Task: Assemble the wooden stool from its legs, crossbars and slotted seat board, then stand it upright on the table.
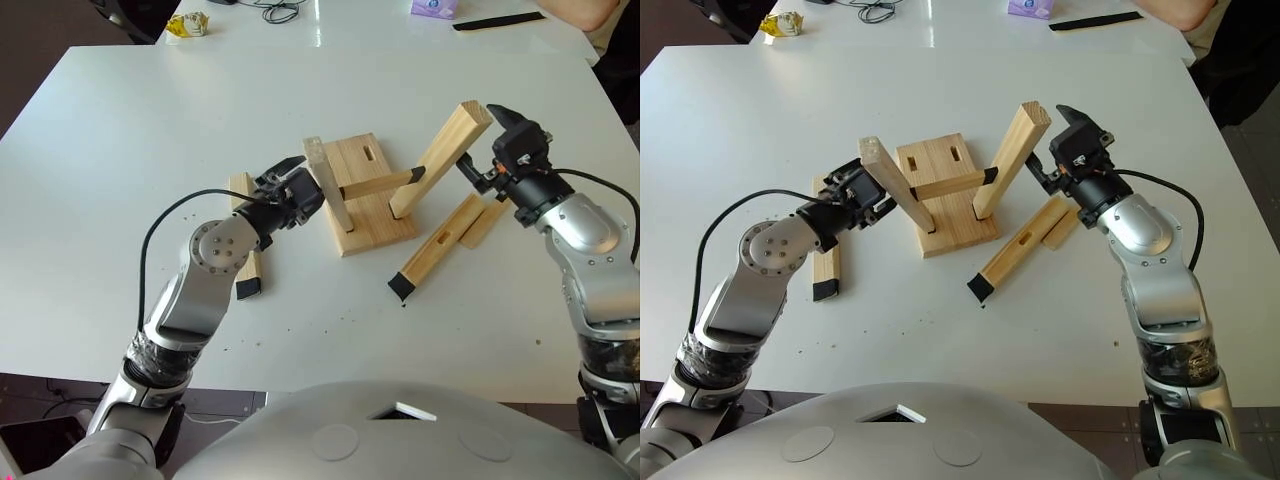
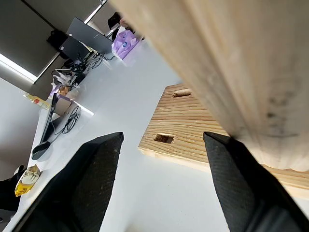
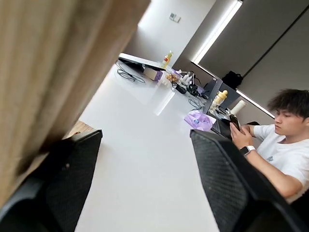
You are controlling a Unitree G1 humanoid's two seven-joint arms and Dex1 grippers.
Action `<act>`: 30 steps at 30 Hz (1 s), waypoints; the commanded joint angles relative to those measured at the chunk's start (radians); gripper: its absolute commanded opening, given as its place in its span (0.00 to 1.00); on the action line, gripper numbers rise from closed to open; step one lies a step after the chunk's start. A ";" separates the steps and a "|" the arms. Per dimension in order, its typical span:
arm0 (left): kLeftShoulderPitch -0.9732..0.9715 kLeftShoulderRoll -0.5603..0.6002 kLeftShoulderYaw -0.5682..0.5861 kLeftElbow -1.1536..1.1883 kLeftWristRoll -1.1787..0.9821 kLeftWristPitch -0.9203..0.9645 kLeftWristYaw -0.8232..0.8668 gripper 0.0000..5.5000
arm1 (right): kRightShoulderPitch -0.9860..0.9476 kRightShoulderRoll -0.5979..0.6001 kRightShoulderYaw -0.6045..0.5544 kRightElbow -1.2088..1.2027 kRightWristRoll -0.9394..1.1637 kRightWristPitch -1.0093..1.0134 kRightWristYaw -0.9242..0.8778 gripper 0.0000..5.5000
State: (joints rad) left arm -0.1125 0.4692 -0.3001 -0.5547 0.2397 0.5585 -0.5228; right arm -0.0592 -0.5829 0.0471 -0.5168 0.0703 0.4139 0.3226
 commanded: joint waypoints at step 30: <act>-0.242 -0.011 0.206 0.520 -0.081 -0.439 0.107 0.56 | 0.163 0.308 -0.282 -0.069 -0.079 0.189 -0.285 0.62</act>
State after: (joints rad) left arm -0.3103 0.4923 -0.0475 -0.0902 0.1710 0.1778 -0.3962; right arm 0.1464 -0.2880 -0.2721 -0.5844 -0.0128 0.6143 0.0293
